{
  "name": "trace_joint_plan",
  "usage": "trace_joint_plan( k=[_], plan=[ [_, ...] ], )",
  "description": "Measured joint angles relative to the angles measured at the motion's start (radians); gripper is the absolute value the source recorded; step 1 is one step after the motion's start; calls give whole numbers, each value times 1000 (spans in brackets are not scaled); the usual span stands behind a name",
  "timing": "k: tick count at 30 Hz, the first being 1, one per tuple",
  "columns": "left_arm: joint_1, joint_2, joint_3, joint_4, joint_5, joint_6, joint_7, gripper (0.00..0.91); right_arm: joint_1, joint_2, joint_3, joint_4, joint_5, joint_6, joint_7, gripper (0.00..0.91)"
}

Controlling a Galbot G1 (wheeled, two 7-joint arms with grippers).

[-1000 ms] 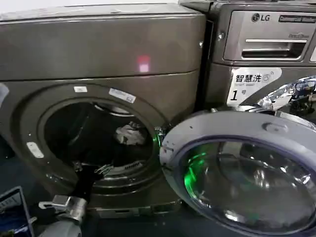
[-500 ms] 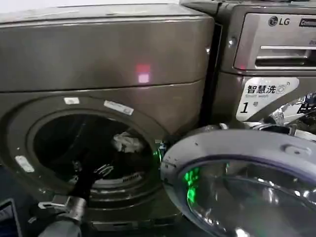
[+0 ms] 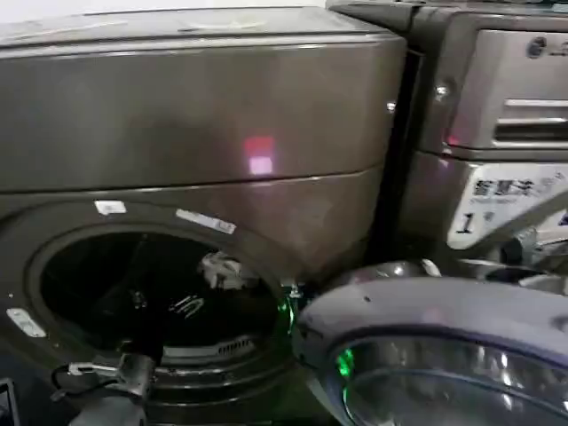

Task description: Grasp the clothes from the dryer.

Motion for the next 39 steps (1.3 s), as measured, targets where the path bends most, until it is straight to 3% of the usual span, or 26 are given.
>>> trace_joint_plan(
  k=[8, 15, 31, 39],
  plan=[
    [-37, 13, 11, 32, -9, -7, -13, 907, -7, 1, 9, 8, -17, -29, 12, 907],
    [-156, 39, 34, 147, -21, -9, -41, 907, -13, 1, 16, 30, -40, -71, 8, 907],
    [-615, 81, 109, 693, -25, -36, -76, 907, -28, 1, 56, 22, -36, -80, 6, 907],
    [-836, 129, 188, 952, 54, -10, 22, 907, -23, 2, 50, 22, -36, -81, 6, 907]
  ],
)
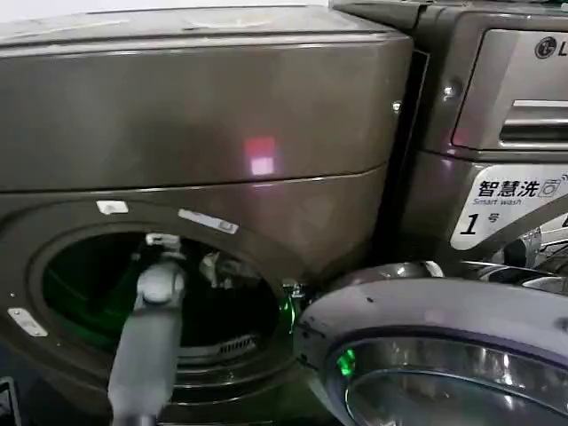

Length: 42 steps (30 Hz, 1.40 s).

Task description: Grasp the clothes from the dryer.

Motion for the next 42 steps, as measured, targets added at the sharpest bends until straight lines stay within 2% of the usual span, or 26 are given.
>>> trace_joint_plan(
  k=[5, 11, 19, 22, 30, 39, 40, 41, 42],
  plan=[
    [-123, 54, 81, 168, 115, -45, 136, 907, 0, -1, -3, 3, 0, 0, 0, 907],
    [-264, 103, 199, 389, 257, -160, 298, 907, -1, 5, -5, 8, 1, 0, 1, 907],
    [-409, 99, 336, 621, 363, -339, 479, 907, -11, 8, 9, 3, 1, 0, 0, 907],
    [-448, 90, 378, 685, 410, -380, 536, 907, -12, 8, 10, 8, 1, -1, -1, 907],
    [-534, 73, 471, 819, 565, -415, 609, 907, -8, 15, 4, 19, 0, -3, -1, 907],
    [-564, 45, 527, 892, 726, -356, 587, 907, -8, 17, 2, 23, -2, -3, -1, 907],
    [-565, 43, 532, 897, 740, -349, 582, 865, -8, 17, 2, 23, -2, -3, -1, 907],
    [-566, 40, 537, 900, 753, -340, 577, 705, -7, 17, 2, 23, -2, -3, -1, 907],
    [-567, 37, 542, 903, 765, -333, 574, 250, -7, 17, 1, 23, -2, -3, -1, 907]
  ],
)
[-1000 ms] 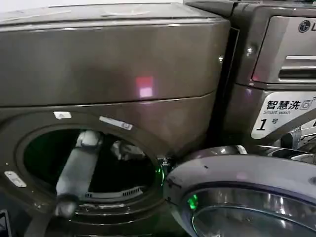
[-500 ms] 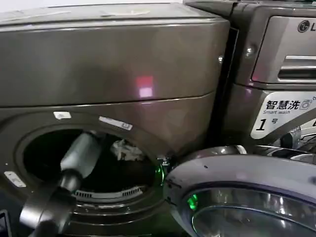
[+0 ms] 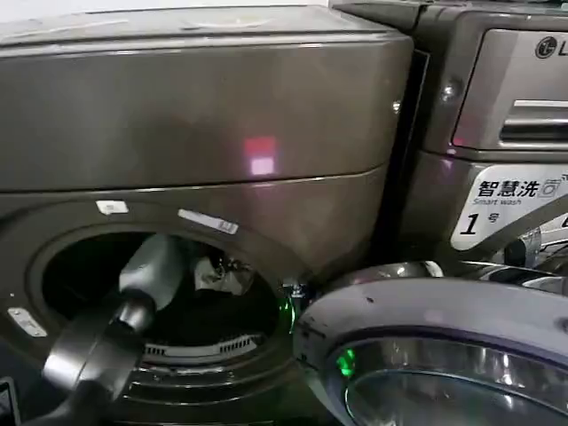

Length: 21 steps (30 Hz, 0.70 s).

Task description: Grasp the clothes from the dryer.

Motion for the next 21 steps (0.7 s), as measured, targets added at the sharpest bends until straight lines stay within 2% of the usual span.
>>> trace_joint_plan(
  k=[1, 6, 21],
  plan=[
    [-1, -3, 4, 3, 8, 3, -1, 148, 0, 0, -1, 1, 0, 0, 0, 907],
    [-8, -10, 25, 16, 47, 14, 2, 11, 0, 0, 0, -2, -1, 1, 0, 907],
    [15, 3, -17, -17, 57, 28, -35, 0, 6, 5, -12, -2, -6, 4, 4, 907]
  ],
)
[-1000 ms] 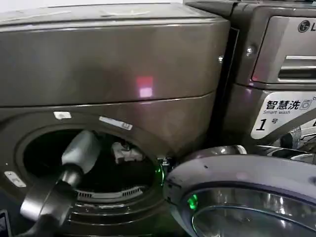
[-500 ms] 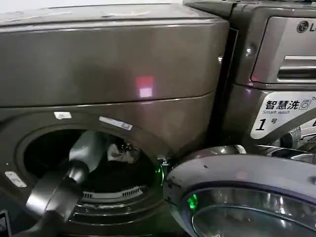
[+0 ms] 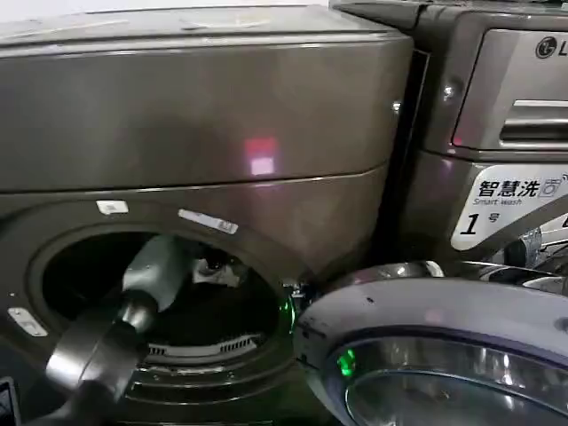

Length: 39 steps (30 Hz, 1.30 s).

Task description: Grasp the clothes from the dryer.

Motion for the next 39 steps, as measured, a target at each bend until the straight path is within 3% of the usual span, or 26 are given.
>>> trace_joint_plan(
  k=[6, 20, 29, 39],
  plan=[
    [74, 32, -51, -117, -129, 62, -81, 0, 7, 1, -12, 6, -4, 1, 0, 907],
    [337, 4, -286, -509, -720, 172, -363, 0, 27, 5, -48, 15, -24, 13, 1, 907],
    [517, -47, -457, -751, -981, 102, -586, 0, 28, 3, -55, 11, -49, 29, 9, 907],
    [686, -79, -540, -937, -1045, -19, -747, 0, 27, 2, -49, 10, -25, 45, 28, 907]
  ],
)
